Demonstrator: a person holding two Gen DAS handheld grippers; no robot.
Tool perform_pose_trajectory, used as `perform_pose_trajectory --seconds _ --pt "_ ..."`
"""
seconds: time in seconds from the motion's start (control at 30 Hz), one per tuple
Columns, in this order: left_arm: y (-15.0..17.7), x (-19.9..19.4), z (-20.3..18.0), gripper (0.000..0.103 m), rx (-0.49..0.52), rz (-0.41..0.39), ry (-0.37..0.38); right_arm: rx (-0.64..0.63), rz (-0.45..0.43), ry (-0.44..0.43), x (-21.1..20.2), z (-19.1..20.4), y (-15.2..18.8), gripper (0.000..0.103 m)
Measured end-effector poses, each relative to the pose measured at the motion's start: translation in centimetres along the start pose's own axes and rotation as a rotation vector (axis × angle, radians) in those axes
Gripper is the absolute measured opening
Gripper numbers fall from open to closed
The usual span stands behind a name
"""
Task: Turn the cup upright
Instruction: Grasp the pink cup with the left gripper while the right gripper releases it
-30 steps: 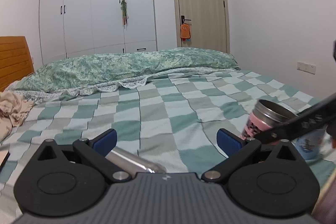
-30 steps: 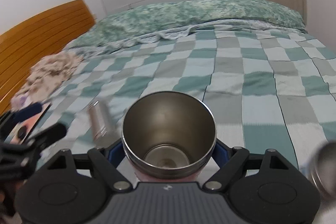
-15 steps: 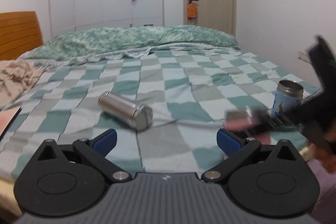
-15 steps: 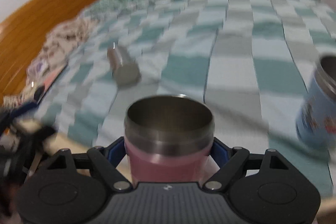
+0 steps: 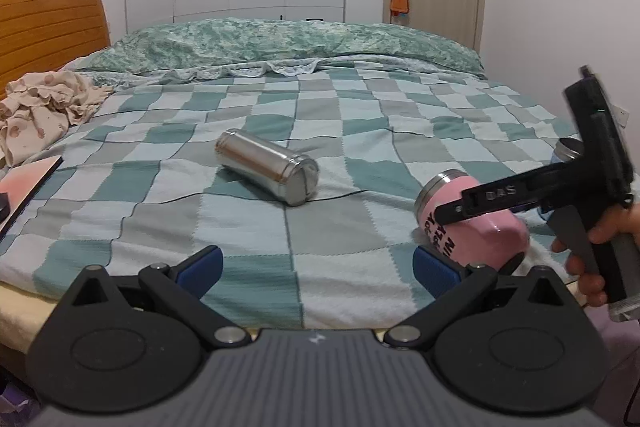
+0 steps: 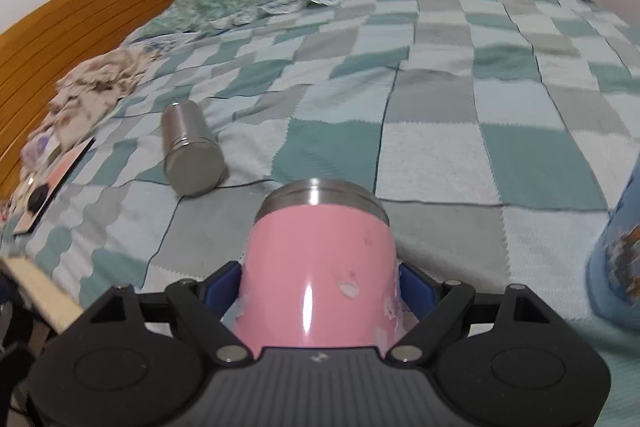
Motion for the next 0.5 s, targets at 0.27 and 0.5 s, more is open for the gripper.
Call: perform_pose_trajectory --seconds 0.27,0.5 --pt "-1.5 2.1 -5.0 0.103 0.038 0.03 0.034 -0.189 -0.263 0.015 -9.0 -3.1 -0.3 0.102" --pt "-2.5 6.3 -10.6 0.103 0.003 0.115 0.06 -0.29 -0.372 0.038 -13.9 -7.5 1.6 0.102"
Point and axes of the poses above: each gripper's, at about its wrist camera, not at the fingertips, and x roughly the way its jaws point, z to its left, y to its underside, the point moved 6 cm from there along x, roughly the way its jaws point, and after that the axes turned 5 degrees about -z, right-handed, at the moved point
